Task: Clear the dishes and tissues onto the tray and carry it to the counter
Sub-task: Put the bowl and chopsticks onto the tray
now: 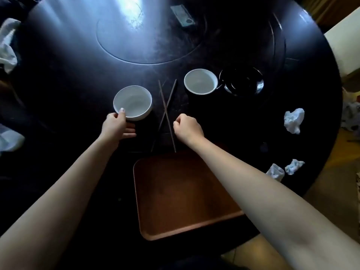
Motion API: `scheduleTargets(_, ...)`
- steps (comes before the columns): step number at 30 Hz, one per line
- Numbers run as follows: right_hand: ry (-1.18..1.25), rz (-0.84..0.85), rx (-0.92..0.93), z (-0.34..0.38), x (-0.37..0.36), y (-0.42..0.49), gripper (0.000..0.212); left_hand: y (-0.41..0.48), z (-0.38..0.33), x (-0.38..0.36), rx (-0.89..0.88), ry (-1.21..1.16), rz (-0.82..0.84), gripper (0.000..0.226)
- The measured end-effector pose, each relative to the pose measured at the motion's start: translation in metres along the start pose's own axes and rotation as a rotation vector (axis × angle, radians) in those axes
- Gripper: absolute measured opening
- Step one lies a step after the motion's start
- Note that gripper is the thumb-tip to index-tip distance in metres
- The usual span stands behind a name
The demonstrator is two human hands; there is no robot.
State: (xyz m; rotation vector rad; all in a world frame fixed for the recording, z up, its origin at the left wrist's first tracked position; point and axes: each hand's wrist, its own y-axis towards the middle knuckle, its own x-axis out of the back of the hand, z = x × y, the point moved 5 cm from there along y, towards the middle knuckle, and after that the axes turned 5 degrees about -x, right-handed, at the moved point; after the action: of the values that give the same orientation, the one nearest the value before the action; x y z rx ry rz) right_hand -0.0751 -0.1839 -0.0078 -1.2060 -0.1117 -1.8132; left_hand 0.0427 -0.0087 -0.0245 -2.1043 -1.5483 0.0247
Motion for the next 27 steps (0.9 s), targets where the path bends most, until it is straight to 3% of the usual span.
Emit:
scheduleTargets(8, -0.075, -0.110, -0.069, 0.040, -0.021, 0.036, 0.047, 0.027, 0.004, -0.001, 0.094, 0.000, -0.047, 0.054)
scheduleTargets(12, -0.121, -0.134, -0.105, 0.052, -0.031, 0.049, 0.031, 0.028, 0.002, -0.002, 0.030, 0.063, -0.098, 0.046)
scheduleTargets(23, -0.124, -0.071, -0.100, 0.051, -0.027, 0.051, 0.030, 0.030, 0.000, -0.005, 0.029, 0.016, -0.127, 0.041)
scheduleTargets(27, 0.045, 0.046, -0.149, 0.033, -0.013, 0.046, 0.035, 0.032, 0.001, -0.005, 0.045, -0.057, -0.122, 0.042)
